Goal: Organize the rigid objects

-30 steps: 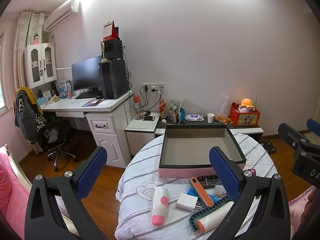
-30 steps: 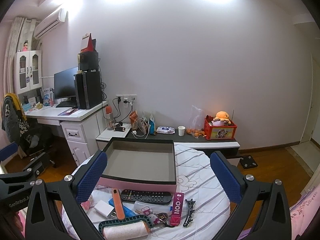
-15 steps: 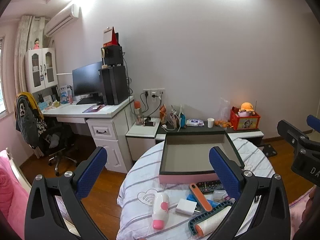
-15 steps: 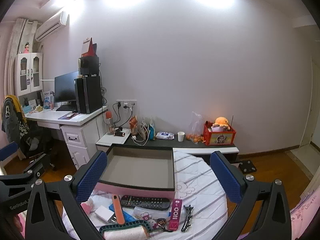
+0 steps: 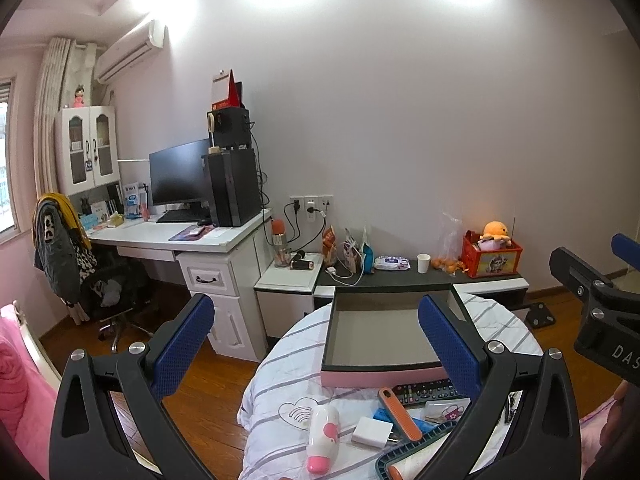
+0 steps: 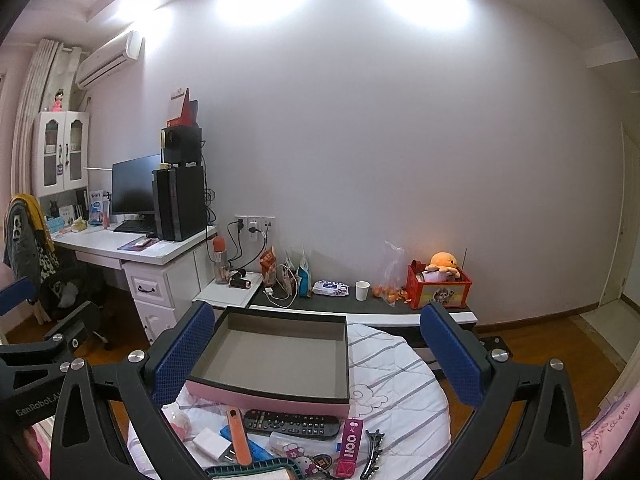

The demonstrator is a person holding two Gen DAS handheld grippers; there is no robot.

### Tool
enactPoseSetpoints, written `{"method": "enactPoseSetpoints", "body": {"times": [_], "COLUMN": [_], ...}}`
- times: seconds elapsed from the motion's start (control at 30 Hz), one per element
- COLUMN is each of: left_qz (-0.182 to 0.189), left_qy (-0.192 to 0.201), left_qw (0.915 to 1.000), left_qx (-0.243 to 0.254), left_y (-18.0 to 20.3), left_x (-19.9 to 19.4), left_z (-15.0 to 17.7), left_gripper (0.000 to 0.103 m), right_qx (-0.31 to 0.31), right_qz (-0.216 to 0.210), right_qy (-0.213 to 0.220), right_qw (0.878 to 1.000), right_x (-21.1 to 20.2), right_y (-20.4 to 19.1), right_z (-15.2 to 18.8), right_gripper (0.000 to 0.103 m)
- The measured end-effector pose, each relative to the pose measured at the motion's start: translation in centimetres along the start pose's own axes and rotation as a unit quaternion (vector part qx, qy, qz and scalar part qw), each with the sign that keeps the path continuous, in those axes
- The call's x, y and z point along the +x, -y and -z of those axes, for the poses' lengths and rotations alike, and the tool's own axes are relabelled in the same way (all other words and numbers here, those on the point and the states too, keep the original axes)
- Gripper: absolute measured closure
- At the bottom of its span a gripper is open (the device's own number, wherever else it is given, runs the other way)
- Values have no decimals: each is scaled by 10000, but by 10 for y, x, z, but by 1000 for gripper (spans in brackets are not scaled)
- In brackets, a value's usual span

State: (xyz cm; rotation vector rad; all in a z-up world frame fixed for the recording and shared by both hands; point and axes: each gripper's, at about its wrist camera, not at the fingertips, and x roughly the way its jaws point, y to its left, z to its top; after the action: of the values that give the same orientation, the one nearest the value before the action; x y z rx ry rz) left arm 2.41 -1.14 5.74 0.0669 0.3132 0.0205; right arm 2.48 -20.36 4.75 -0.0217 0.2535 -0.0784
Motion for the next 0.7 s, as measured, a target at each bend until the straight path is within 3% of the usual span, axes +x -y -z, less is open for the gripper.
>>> {"method": "enactPoseSetpoints", "body": {"times": [0.7], "left_qz": [-25], "left_qy": [-2], "left_qw": [10000], "left_qx": [11], "left_y": [-2], "left_x": [-5], "left_z": [1], "left_gripper": [0], "right_qx": [-16], "right_qz": [-57], "right_qy": [-21], "right_qw": [10000], "right_x": [-4], "right_y": [2], "right_z": [3], "right_gripper": [0]}}
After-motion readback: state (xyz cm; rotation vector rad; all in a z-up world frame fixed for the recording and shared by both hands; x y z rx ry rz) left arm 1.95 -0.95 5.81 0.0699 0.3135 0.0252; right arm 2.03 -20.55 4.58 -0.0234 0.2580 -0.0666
